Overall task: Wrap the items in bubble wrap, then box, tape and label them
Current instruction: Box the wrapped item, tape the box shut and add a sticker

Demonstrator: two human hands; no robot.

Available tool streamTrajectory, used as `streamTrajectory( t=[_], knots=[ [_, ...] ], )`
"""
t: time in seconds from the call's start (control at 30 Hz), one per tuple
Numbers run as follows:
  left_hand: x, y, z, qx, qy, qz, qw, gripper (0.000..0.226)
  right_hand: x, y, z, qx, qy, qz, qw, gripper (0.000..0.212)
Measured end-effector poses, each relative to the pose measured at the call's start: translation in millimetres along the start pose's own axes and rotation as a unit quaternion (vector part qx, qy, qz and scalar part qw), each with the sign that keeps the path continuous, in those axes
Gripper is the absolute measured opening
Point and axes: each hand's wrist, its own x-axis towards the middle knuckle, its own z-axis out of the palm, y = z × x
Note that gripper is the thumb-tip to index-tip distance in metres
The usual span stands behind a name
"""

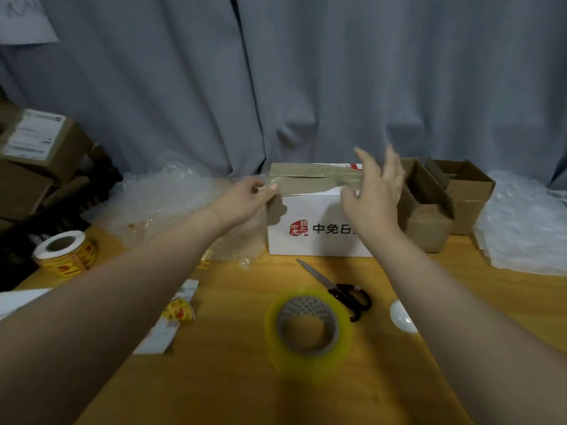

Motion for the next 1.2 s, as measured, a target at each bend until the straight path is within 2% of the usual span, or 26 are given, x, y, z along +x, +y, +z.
streamTrajectory(
  t=[0.07, 0.23, 0.33, 0.4, 0.53, 0.7, 0.77, 0.83, 0.87, 0.97, 1.03, 1.2],
  knots=[
    [-17.9, -6.3, -19.5, 0.044, 0.018, 0.029, 0.998, 0.041, -10.7, -25.1, 3.4, 0.049, -0.023, -0.054, 0.997, 0.052],
    [-68.3, -54.0, -50.1, 0.149, 0.024, 0.017, 0.988, 0.034, -43.5, -63.6, 37.6, 0.097, -0.182, -0.107, 0.973, 0.034],
    [-90.9, -91.5, -51.5, 0.198, -0.054, -0.050, 0.977, 0.046, -65.8, -76.6, 55.9, 0.097, -0.260, -0.092, 0.956, 0.030],
    [-100.4, -112.0, -45.4, 0.271, -0.110, -0.078, 0.953, 0.056, -77.8, -80.4, 66.3, 0.087, -0.301, -0.083, 0.946, 0.027],
    [-106.1, -131.7, -27.6, 0.387, -0.120, -0.059, 0.912, 0.060, -93.8, -81.8, 80.7, 0.067, -0.343, -0.061, 0.935, 0.025],
    [-97.0, -141.6, -16.0, 0.417, -0.088, -0.046, 0.903, 0.034, -97.9, -73.9, 81.6, 0.068, -0.359, -0.046, 0.930, 0.025],
    [-94.3, -139.9, -12.9, 0.364, -0.056, -0.014, 0.930, 0.021, -96.2, -69.0, 81.8, 0.070, -0.351, -0.049, 0.933, 0.024],
    [-92.9, -130.8, -8.2, 0.192, -0.001, 0.017, 0.981, 0.012, -94.5, -66.8, 80.6, 0.096, -0.335, -0.033, 0.937, 0.031],
    [-91.9, -121.7, -4.3, 0.090, 0.022, 0.027, 0.995, 0.014, -93.6, -67.1, 78.8, 0.127, -0.331, -0.011, 0.935, 0.037],
    [-87.8, -86.7, 9.5, -0.101, 0.082, 0.065, 0.989, 0.009, -89.0, -67.3, 67.8, 0.250, -0.341, 0.065, 0.904, 0.045],
    [-86.1, -66.9, 18.7, -0.181, 0.105, 0.067, 0.976, 0.009, -83.8, -61.3, 57.3, 0.322, -0.356, 0.081, 0.873, 0.035],
    [-78.3, -48.3, 39.5, -0.307, 0.081, 0.020, 0.948, 0.013, -63.3, -34.9, 34.5, 0.329, -0.337, 0.025, 0.882, 0.015]
  ],
)
